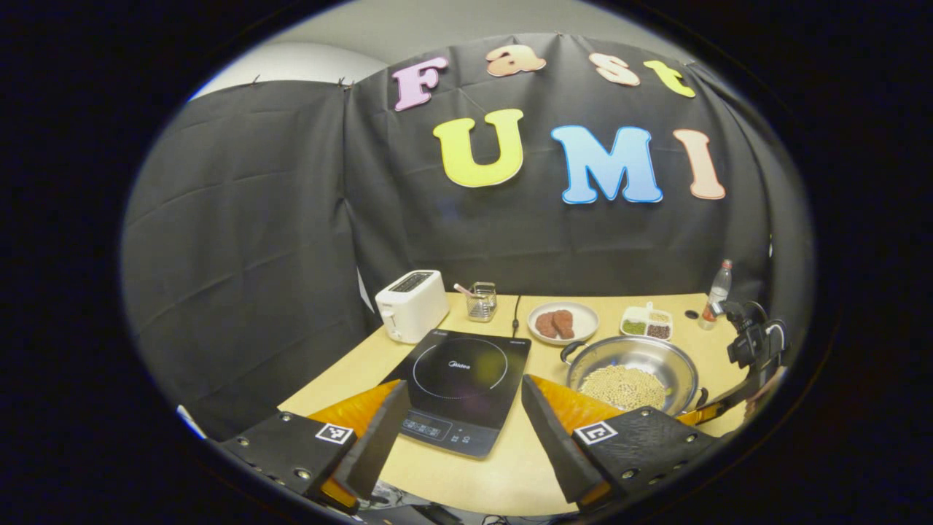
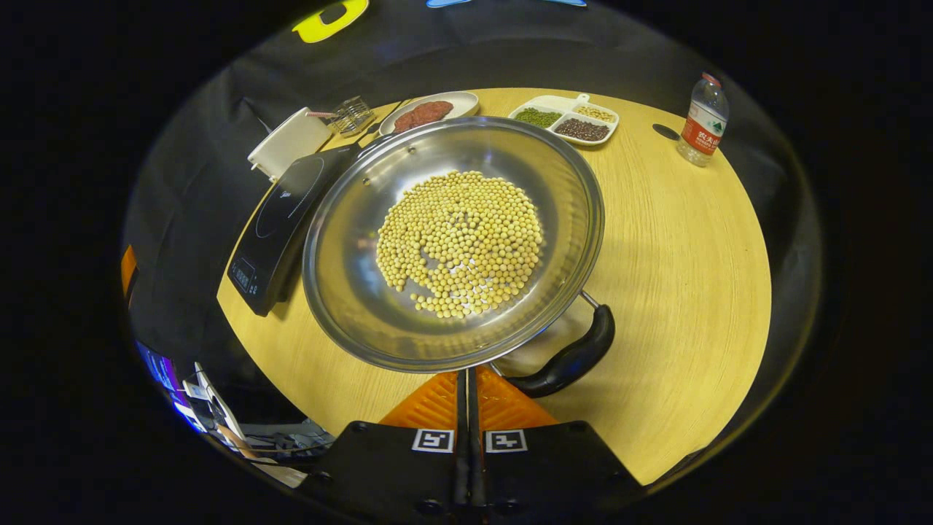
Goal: First push the handle of the pot to place it horizontally, then grasp the pot with both hands and set it on the induction cooktop.
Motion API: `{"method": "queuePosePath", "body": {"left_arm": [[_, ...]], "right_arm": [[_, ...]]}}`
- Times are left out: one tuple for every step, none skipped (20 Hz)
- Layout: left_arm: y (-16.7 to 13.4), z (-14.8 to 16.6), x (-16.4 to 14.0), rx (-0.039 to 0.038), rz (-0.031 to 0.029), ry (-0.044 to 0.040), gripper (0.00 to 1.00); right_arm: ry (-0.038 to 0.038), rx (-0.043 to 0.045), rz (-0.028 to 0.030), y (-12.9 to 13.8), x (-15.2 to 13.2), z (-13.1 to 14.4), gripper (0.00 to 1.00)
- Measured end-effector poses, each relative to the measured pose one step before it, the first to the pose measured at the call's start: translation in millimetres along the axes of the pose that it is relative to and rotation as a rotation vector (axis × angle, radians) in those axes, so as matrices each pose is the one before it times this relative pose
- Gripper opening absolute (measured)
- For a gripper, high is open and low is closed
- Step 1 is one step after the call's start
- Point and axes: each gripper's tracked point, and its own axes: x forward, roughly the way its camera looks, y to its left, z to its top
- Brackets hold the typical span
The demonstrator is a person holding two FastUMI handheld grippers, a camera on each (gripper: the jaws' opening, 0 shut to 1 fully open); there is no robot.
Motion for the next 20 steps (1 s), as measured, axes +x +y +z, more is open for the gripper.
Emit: {"method": "queuePosePath", "body": {"left_arm": [[-1.38, -0.21, 1.01, -0.00545, 0.0006, 0.00146, 0.92], [-2.22, -0.45, 1.32, -0.00632, 0.00043, 0.0009, 0.92], [-3.48, -0.81, 0.27, -0.00538, 0.00012, 0.00201, 0.92], [-2.61, -0.71, 1.02, -0.00291, 0.00035, 0.00389, 0.92], [-1.98, -2.04, -0.84, -0.00084, 0.00084, 0.00395, 0.92], [-2.38, -0.36, 1.02, 0.00057, 0.00018, 0.00242, 0.92], [-2.94, -0.4, -0.25, 0.00124, -0.00074, 0.00033, 0.92], [-2.57, 1.13, 1.2, 0.00277, -0.00015, 0.0004, 0.92], [-2.66, 0.19, 0.14, 0.00407, 0.00067, 0.00008, 0.92], [-3.26, 1.6, -0.32, 0.00416, 0.00064, -0.00135, 0.92], [-3.62, -0.04, -0.74, 0.00343, 0.00027, -0.00174, 0.92], [-2.78, 1.28, -0.85, 0.00353, -0.00003, -0.00003, 0.92], [-3.91, 0.01, -0.28, 0.00406, 0.00031, 0.00085, 0.92], [-2.97, 0.5, 0.05, 0.0034, -0.00032, 0.00089, 0.92], [-4.35, -0.9, -0.65, 0.00196, -0.00066, 0.00032, 0.92], [-4.46, 0.21, -0.91, 0.00035, -0.00086, 0.00282, 0.92], [-3.14, -0.81, -1.79, 0.00074, -0.00106, 0.00286, 0.92], [-3.08, 0.48, -0.09, 0.00196, 0.0004, 0.00317, 0.92], [-4.26, -0.82, 0.07, 0.00259, 0.00149, 0.00271, 0.92], [-3.4, 0.19, -1.02, 0.00185, 0.00027, 0.00171, 0.92]], "right_arm": [[0.0008, -0.00521, -0.00855, -4.71, -0.23, 0.45, 0.02], [-0.00042, -0.00493, -0.00556, -4.7, -0.35, 1.49, 0.02], [0.00035, -0.00125, -0.00457, -4.57, 0.05, 1.69, 0.0], [0.00044, 0.00134, -0.00411, -4.15, 0.54, 0.66, 0.0], [0.00089, 0.00212, -0.00267, -4.58, -0.24, 1.75, 0.02], [-0.00048, 0.00094, -0.00377, -4.63, 0.87, 0.33, 0.02], [-0.00121, 0.00077, -0.00203, -4.54, 0.65, 1.93, 0.02], [-0.00101, 0.00054, -0.00443, -4.88, 0.42, 0.91, 0.02], [-0.00332, 0.00169, -0.00556, -5.82, -0.05, 2.55, 0.02], [-0.0017, 0.00303, -0.00349, -5.69, 0.43, 1.37, 0.02], [-0.00243, 0.00441, -0.00473, -5.61, -0.1, 2.48, 0.02], [-0.00398, 0.00649, -0.00337, -5.21, 0.69, 1.66, 0.02], [-0.00302, 0.00829, -0.00069, -5.36, 1.08, 2.78, 0.02], [-0.00349, 0.00982, 0.00154, -3.89, 0.06, 1.89, 0.02], [-0.0043, 0.01145, 0.00216, -4.46, -0.73, 2.34, 0.02], [-0.0054, 0.01267, 0.00077, -3.86, 0.73, 2.48, 0.02], [-0.00547, 0.01401, 0.00377, -3.64, -0.62, 3.12, 0.02], [-0.00565, 0.01437, 0.00502, -2.56, 0.44, 2.24, 0.02], [-0.00495, 0.01345, 0.00537, -2.73, 0.97, 2.41, 0.02], [-0.00512, 0.01355, 0.00528, -2.04, 0.55, 3.34, 0.02]]}}
